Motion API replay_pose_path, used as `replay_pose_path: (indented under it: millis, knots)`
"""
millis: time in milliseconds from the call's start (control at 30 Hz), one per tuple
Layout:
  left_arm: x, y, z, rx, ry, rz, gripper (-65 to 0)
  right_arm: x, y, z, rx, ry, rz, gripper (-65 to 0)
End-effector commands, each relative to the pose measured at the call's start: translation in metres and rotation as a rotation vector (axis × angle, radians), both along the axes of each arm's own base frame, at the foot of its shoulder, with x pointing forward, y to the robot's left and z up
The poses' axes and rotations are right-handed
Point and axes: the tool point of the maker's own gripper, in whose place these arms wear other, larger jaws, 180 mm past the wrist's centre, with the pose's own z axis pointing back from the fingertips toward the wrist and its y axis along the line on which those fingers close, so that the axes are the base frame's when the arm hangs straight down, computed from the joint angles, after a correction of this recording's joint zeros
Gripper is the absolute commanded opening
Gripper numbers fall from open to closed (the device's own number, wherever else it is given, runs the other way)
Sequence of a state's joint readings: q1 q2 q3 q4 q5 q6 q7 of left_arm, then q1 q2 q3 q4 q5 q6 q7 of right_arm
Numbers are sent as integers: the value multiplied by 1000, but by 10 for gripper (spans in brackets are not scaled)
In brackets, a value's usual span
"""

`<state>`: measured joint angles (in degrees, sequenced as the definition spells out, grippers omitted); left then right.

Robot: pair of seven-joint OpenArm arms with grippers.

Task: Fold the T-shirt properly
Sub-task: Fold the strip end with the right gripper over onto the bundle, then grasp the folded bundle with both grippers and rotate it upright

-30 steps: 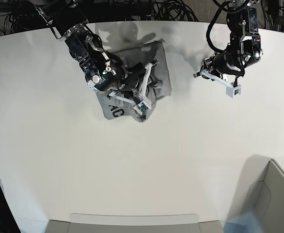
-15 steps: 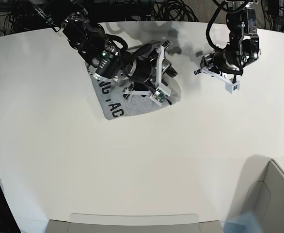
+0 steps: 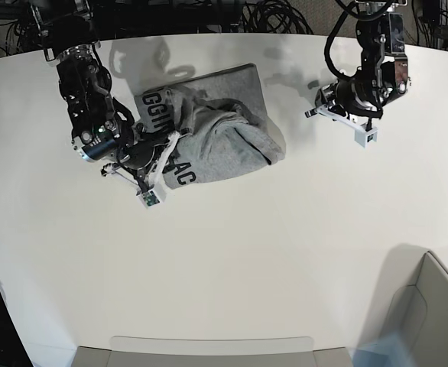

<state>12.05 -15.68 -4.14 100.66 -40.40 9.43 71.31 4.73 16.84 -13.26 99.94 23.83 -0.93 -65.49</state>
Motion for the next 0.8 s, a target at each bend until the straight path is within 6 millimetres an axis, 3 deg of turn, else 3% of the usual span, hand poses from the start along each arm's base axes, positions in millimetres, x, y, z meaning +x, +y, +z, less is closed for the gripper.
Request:
replay_pose_path:
  millis: [0,67,133,300,400,533,600,767]
  knots:
    - [6,1,7,-1,-25,-3,-650,3,9,5,18,-19,26,-650]
    - [7,3,7,1,-27,5,-650,-14,26,-5,12,15,103,-650]
    - [7,3,7,1,-27,7,-650,-34,51,0,22,-5,235,-650]
    - [7,4,7,1,-26,12,-650,-111,117,34,102,-93,629,-650]
    - [8,4,8,2,-29,13,-650,-125,127,36,80,-61,687,-650]
    - [8,4,8,4,-30,13,-650,-119,129,41,79,-76,677,-650]
    - [9,4,9,4,-36,13,-650,-98,119,48,72,-109,614,-650]
    - [20,-5,29,3,-112,-18,-650,-22,54,72,52,-205,305,-650]
